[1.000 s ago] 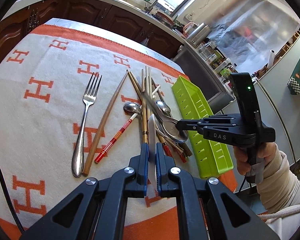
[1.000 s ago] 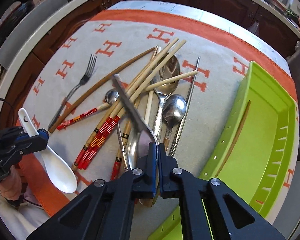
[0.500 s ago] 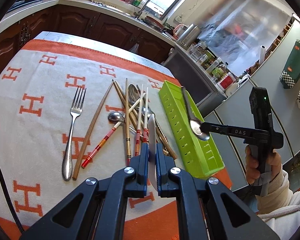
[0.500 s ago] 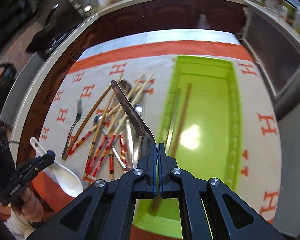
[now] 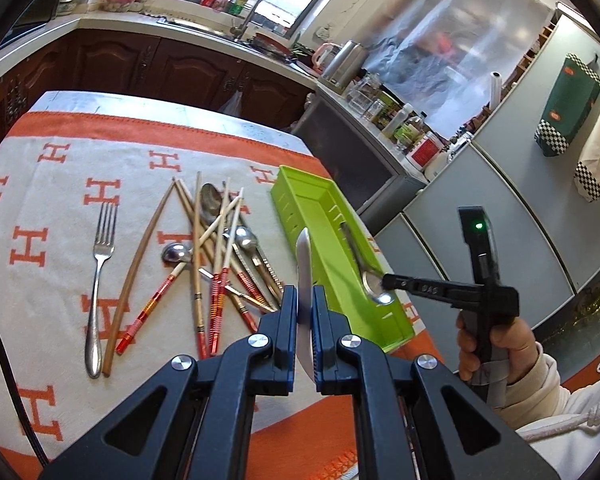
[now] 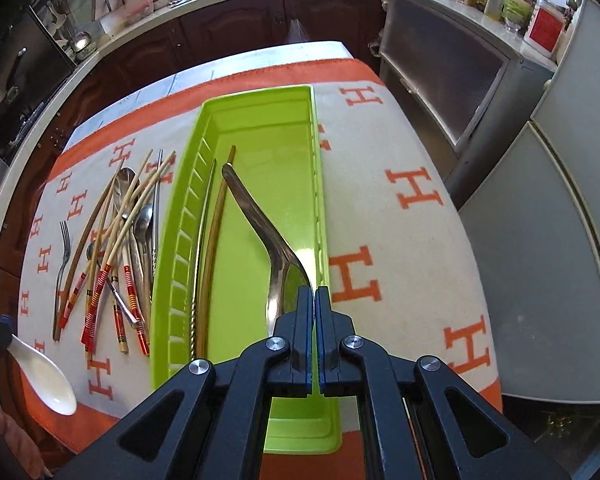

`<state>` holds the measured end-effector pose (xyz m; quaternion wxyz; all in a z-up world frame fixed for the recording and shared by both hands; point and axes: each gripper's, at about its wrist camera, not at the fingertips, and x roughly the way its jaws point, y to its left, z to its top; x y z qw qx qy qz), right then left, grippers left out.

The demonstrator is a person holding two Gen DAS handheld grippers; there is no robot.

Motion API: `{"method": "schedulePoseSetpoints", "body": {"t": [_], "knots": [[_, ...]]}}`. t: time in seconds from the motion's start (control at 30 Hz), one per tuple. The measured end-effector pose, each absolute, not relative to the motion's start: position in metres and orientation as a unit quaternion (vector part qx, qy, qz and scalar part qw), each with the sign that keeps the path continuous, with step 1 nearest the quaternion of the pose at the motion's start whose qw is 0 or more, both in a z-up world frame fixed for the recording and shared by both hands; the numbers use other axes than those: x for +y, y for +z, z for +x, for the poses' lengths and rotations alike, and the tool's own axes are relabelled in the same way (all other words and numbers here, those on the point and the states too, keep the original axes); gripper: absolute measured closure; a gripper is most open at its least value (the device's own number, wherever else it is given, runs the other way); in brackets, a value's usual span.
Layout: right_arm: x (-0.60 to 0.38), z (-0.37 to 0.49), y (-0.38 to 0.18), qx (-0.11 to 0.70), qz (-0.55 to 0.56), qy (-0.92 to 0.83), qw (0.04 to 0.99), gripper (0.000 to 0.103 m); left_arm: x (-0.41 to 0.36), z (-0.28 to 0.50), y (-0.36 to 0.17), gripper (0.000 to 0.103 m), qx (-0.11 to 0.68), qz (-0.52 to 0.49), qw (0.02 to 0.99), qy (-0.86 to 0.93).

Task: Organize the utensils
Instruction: 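Carry both spoons over the green tray and open both tools to release them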

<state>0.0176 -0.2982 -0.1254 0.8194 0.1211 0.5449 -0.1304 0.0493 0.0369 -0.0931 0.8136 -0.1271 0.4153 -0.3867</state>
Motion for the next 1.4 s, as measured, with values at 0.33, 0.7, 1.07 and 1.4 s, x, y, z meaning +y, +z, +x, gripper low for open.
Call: {"method": "schedulePoseSetpoints", "body": {"t": [0.33,0.7,1.07,1.4], "knots": [[-0.304,0.003,-0.116,0.509,0.183,-0.105,0.834,0.096,-0.001,0.050,-0.069,0.099,0.410,-0.108,0.796,-0.432],[-0.346,-0.030,-0.116,0.478,0.262,-0.126,0.829,0.095,-0.087,0.068,-0.064,0.099,0.425,-0.043,0.767,-0.478],[-0.354,-0.044,-0.124,0.474,0.265,-0.139,0.828,0.095,-0.161,0.076,-0.125,0.098,0.499,0.076,0.731,-0.459],[-0.345,-0.041,-0.128,0.482,0.252,-0.138,0.828,0.095,-0.150,0.070,-0.113,0.047,0.496,0.065,0.766,-0.404]]}}
